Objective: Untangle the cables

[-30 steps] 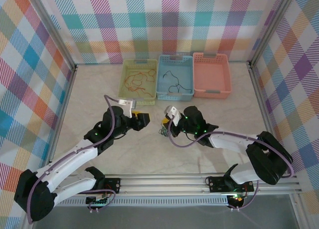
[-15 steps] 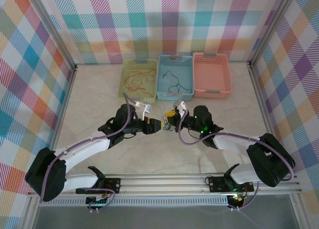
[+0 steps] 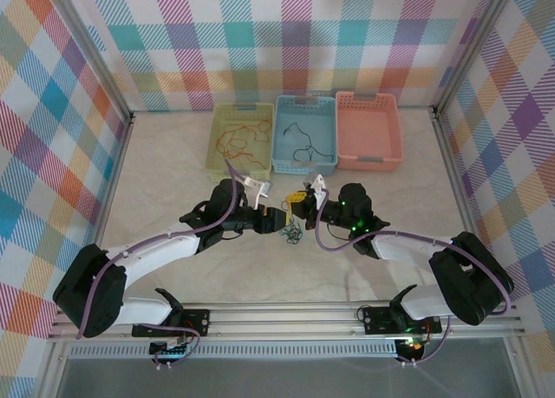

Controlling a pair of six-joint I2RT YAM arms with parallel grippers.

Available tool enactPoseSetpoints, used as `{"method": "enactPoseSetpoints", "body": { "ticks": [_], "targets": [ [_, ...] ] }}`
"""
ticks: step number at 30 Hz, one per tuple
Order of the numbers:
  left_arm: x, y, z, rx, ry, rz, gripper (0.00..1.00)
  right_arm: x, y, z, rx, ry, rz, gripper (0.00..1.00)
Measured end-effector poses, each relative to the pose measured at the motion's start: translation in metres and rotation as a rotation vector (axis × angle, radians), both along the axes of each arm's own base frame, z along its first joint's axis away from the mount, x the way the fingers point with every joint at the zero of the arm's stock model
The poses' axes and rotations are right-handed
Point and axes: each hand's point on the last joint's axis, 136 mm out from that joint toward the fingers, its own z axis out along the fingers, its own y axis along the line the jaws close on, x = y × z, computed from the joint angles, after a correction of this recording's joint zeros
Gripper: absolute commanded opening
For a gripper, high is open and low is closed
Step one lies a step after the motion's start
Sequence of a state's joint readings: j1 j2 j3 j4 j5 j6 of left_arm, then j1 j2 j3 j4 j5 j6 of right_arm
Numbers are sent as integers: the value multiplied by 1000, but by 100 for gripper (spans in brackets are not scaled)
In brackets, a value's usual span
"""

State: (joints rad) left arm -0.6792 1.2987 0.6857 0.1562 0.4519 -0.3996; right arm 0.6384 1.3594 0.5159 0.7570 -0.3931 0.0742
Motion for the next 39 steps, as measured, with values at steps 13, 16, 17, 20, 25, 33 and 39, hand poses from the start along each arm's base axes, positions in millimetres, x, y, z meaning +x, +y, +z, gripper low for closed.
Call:
{"method": "enactPoseSetpoints", "body": {
  "ticks": [13, 16, 17, 20, 25, 33, 39],
  "targets": [
    [0, -1, 1, -1, -8, -3, 40, -10, 5, 0, 22, 26, 73, 0],
    [1, -1, 1, -1, -11, -4, 35, -12, 6, 0, 23, 30, 85, 0],
    [1, -1, 1, 0, -12, -5, 34, -12, 6, 0, 24, 29, 88, 0],
    [1, -1, 1, 0, -14, -5, 31, -13, 6, -1, 25, 32, 98, 0],
    [2, 0, 1, 3, -16, 1, 24, -15, 7, -2, 25, 37, 113, 0],
    [3, 1, 3, 5, -32, 6, 0, -17, 8, -3, 25, 40, 125, 0],
    [4, 1, 4, 6, -38, 10, 0, -17, 8, -3, 25, 41, 127, 0]
  ]
}}
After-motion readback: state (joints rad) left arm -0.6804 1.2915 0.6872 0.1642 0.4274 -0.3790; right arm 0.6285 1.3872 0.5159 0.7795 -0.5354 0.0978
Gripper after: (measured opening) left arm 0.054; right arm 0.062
